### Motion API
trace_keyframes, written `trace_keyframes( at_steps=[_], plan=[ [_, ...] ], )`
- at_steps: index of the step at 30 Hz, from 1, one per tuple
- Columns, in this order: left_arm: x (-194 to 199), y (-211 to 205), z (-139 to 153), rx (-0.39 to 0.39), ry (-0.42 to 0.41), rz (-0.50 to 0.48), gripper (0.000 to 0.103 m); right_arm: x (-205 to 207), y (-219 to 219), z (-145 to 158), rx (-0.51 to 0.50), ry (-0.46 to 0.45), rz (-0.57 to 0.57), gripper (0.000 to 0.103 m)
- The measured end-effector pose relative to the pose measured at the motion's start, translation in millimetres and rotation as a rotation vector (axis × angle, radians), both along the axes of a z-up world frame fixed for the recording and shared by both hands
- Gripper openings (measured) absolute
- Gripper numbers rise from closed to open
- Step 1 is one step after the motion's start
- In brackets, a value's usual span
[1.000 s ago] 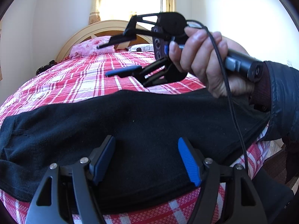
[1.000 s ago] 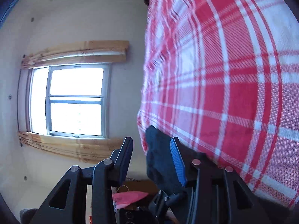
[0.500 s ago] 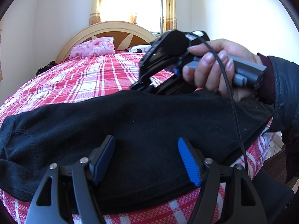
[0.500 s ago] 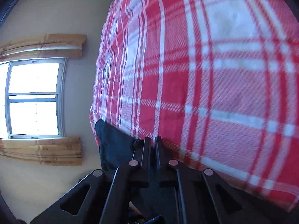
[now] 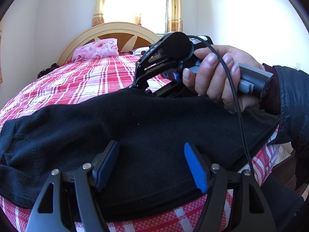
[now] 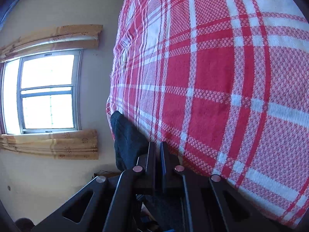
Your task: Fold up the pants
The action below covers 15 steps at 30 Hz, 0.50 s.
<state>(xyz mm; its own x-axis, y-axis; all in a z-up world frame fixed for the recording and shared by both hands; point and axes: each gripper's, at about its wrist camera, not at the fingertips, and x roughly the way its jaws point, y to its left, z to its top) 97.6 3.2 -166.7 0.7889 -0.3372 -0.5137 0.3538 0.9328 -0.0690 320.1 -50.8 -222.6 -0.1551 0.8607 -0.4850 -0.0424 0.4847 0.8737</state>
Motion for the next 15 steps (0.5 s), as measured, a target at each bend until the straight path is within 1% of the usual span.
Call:
trace_keyframes(
  at_steps=[2,4,5,6,7,11,12,13,14,15],
  plan=[
    [0.1,-0.3,-0.2,0.000,-0.001,0.000,0.073,0.9,-6.5,1.1,0.018,0.000,-0.020,0.011],
    [0.2,-0.3,0.0,0.000,0.000,0.001,0.073,1.8,-16.6,5.2,0.053,0.010,-0.054,0.043],
    [0.5,-0.8,0.3,0.000,0.000,0.001,0.073,1.6,-20.0,7.4,0.103,0.019,-0.067,0.048],
    [0.5,-0.7,0.5,0.001,-0.001,0.002,0.073,1.8,-23.9,8.7,0.133,0.022,-0.068,0.057],
    [0.4,-1.0,0.7,0.002,-0.001,0.002,0.073,1.1,-26.7,11.8,0.143,0.016,-0.067,0.058],
    [0.6,-1.4,0.8,0.002,0.000,0.002,0.073,-0.5,-8.7,13.1,0.091,0.016,-0.018,0.057],
    [0.6,-1.3,0.9,0.002,-0.002,0.001,0.073,0.1,-2.2,14.8,0.080,0.015,-0.024,0.050],
    [0.6,-1.5,0.9,0.002,-0.002,0.001,0.073,0.8,1.0,14.3,0.067,0.018,-0.033,0.034],
    [0.5,-1.6,1.1,0.002,-0.002,0.001,0.073,1.9,3.3,12.4,0.054,0.023,-0.042,0.024],
    [0.4,-1.7,0.8,0.002,-0.002,0.000,0.073,3.1,6.0,10.3,0.044,0.025,-0.052,0.010]
  ],
)
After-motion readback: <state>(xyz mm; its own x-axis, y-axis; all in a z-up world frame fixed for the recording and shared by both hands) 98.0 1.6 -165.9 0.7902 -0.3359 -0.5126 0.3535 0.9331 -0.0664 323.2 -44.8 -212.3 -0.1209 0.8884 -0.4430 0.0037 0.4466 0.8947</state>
